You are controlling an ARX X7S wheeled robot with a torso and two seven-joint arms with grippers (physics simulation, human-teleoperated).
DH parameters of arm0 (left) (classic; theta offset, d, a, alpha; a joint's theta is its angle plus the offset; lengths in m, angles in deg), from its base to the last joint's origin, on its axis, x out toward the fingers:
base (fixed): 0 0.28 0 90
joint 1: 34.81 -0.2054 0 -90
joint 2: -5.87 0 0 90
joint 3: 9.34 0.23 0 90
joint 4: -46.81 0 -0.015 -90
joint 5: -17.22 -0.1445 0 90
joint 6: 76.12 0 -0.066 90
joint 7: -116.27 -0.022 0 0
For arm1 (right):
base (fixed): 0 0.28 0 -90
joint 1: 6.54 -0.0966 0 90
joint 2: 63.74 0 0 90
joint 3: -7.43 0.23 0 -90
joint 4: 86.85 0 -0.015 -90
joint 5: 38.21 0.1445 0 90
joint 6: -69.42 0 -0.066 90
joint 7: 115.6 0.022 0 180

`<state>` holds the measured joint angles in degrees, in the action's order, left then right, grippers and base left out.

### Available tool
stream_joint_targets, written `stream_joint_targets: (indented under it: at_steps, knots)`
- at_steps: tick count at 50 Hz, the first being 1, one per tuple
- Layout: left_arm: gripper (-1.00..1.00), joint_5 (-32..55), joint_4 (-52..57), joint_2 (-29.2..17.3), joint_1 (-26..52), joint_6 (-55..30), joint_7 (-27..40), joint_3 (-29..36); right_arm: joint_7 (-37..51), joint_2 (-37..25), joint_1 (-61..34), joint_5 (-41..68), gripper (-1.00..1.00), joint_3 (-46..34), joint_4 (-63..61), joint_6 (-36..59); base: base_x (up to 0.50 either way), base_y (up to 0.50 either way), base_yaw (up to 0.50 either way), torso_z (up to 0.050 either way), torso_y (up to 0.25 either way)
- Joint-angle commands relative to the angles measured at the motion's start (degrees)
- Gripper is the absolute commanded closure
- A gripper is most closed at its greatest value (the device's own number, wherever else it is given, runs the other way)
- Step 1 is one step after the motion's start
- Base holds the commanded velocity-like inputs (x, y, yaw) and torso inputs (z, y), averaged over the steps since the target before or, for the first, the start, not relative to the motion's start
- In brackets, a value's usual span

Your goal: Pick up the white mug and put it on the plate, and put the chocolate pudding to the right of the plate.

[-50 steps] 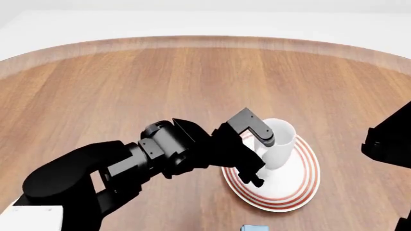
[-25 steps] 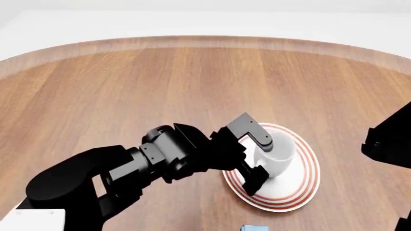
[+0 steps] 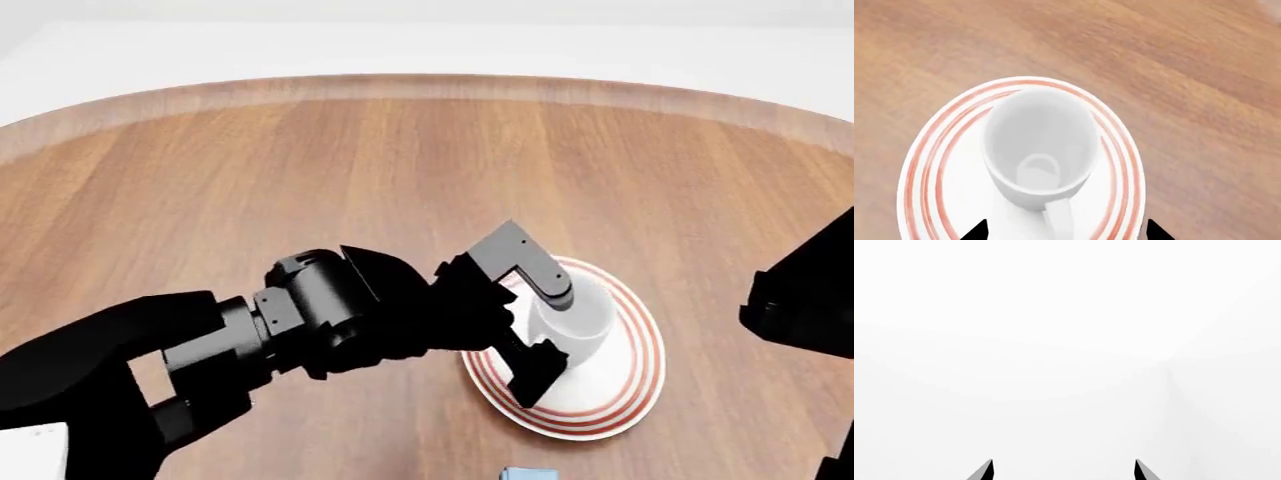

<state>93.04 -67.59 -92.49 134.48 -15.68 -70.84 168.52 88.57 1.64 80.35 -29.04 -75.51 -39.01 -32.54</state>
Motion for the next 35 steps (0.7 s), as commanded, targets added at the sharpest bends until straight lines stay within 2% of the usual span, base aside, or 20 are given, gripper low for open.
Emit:
stream_joint_targets:
  at_steps: [1, 20, 35]
  knots:
    - [-1.00, 1.95, 11.25, -4.97, 0.36, -1.45, 4.51, -2.71, -1.39, 0.89, 0.30, -1.31, -1.00, 1.05, -0.84, 0.16, 0.00, 0.00, 0.00, 0.000, 0.000]
    - [-1.00, 6.82, 35.92, -16.73, 4.15, -2.53, 13.14, -7.25, -1.18, 0.55, 0.41, -1.43, -1.00, 0.78, -1.69, 0.72, 0.00, 0.00, 0.00, 0.000, 0.000]
    - [-1.00, 8.34, 49.38, -27.80, 4.23, 3.18, 14.85, -13.45, -1.13, 0.44, 0.45, -1.65, -1.00, 0.27, -1.50, 0.73, 0.00, 0.00, 0.00, 0.000, 0.000]
